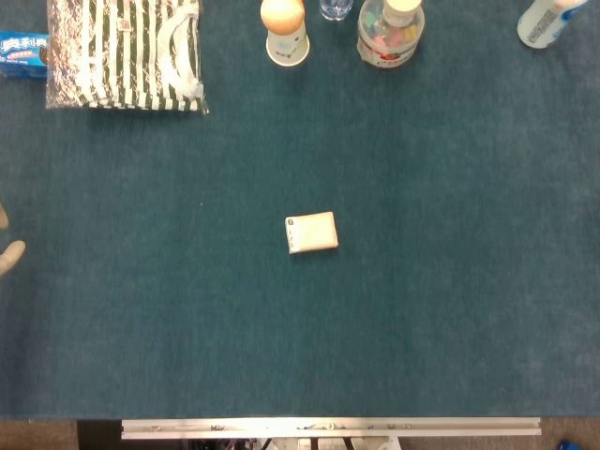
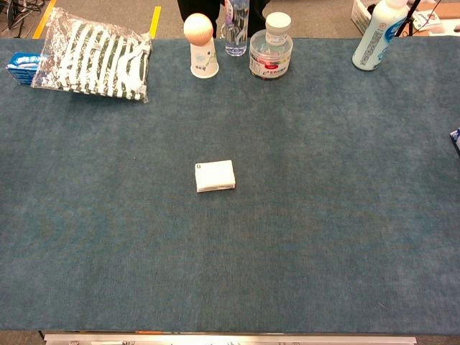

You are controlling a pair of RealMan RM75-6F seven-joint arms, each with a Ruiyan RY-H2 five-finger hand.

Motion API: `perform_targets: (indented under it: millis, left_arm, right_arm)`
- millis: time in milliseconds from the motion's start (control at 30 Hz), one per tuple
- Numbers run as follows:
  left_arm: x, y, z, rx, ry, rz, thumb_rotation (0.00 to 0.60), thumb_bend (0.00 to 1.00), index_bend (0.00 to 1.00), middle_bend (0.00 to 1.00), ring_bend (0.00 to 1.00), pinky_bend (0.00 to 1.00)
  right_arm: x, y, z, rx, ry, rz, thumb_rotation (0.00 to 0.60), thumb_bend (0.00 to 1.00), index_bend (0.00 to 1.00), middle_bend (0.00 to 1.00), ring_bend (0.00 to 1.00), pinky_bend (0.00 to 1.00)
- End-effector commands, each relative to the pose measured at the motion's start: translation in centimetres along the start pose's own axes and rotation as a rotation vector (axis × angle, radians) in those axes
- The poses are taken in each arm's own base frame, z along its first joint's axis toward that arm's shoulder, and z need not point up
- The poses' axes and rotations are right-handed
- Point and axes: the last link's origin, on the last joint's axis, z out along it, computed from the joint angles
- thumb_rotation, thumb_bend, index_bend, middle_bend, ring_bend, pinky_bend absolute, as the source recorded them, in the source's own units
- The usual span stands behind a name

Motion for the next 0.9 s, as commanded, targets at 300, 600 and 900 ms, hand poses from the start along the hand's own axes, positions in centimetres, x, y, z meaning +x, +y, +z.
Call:
perform_targets:
  millis: [300,600,900]
  left_arm:
    - [0.1,-0.1,0.0,0.002,0.007,-0.012,0.6,0.0,0.61,0.57,0.39,0.49]
    - [0.6,0.2,-0.2,0.003,0.018,-0.008,0.6,0.0,0.61,0.57,0.39,0.49]
    - [0.5,0.0,0.2,0.006,0.017,-0.015,0.6,0.01,0.61,0.57,0.39,0.49]
  right_arm:
    - [0.0,-0.1,-0.1,0.005,-0.004,-0.002,0.6,0.0,0.32,0.28,0.17,0.26]
    - [-1.1,-1.0,-0.4,0.044,-0.055,-0.032,0.6,0.0,0.32,0.28,0.17,0.26]
    - [-3.0,-5.6,0.1,0.223,-0.143,-0.084,0.6,0.0,0.28,0.36,0.21,0.29]
